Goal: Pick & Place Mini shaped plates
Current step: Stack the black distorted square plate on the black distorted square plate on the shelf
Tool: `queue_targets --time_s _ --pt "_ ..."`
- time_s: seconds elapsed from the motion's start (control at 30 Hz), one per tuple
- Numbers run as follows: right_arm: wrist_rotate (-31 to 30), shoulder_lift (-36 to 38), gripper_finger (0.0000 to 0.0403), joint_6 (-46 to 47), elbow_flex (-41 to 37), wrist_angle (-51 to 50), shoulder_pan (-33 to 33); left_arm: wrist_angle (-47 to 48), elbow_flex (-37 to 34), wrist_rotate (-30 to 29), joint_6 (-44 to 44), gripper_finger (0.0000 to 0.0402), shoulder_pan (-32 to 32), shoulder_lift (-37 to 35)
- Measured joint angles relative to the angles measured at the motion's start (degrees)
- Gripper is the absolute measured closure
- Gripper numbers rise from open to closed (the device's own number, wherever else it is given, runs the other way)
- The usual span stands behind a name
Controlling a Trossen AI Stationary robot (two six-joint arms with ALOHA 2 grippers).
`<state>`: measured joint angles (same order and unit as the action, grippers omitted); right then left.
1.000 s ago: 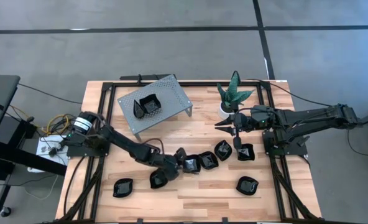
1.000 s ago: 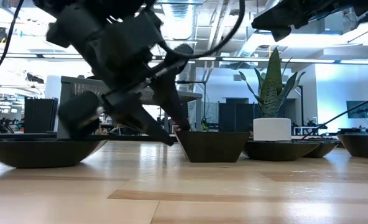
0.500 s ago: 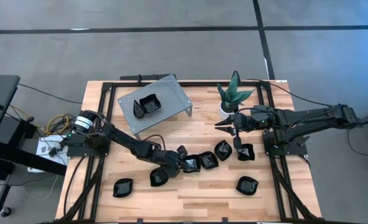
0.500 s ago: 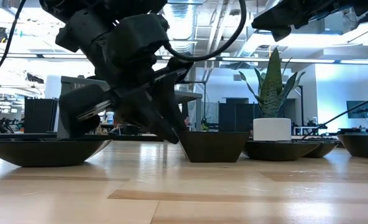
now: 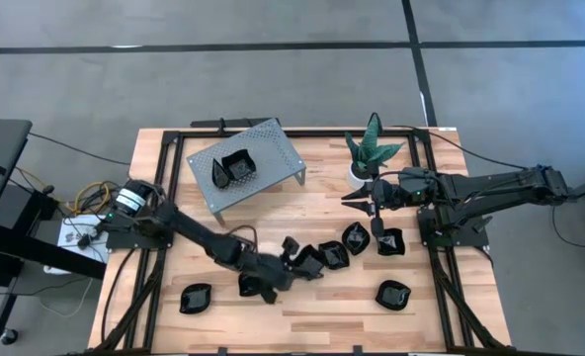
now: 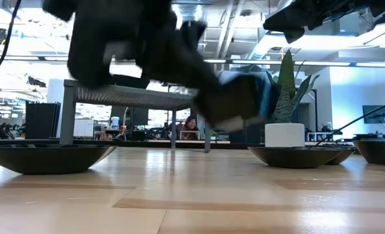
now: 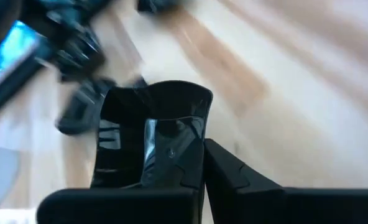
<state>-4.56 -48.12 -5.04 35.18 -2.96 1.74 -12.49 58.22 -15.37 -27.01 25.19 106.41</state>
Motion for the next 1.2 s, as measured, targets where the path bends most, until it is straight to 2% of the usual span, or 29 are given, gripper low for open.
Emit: queue_targets --time_s 0.2,0.4,0.5,0.6,0.8,0.87,0.97,1.2 --pt "0.01 0.00 0.0355 0.00 -0.02 0.02 0.00 0.83 4.57 -14.00 4.15 0.0395 2.90 -2.52" --pt "0.02 0.00 0.0355 0.00 -0.02 0.04 -0.01 7.29 4.69 -33.74 6.53 0.0389 -1.24 -10.14" --pt "0.02 0.00 0.0355 0.00 -0.02 0.04 0.00 11.78 4.70 -40.51 9.44 0.0391 -5.11 -15.98" --pt "0.02 0.02 0.0355 0.00 0.00 0.04 0.00 19.59 4.71 -39.08 21.46 0.0395 -10.61 -22.32" --pt "0.02 0.01 0.0355 0.02 -0.02 -0.04 0.02 41.37 4.70 -28.07 42.44 0.0393 -23.13 -32.25" --pt "0.02 0.00 0.0355 0.03 -0.01 -0.05 0.07 43.76 3.62 -25.39 47.05 0.0394 -26.14 -34.28" --pt "0.02 0.00 0.0355 0.07 0.00 -0.09 0.07 44.06 0.74 -23.11 48.63 0.0395 -27.57 -36.06" --pt "0.04 0.02 0.0355 0.09 -0.01 -0.14 0.07 44.11 -3.08 -22.93 48.38 0.0394 -27.48 -36.92"
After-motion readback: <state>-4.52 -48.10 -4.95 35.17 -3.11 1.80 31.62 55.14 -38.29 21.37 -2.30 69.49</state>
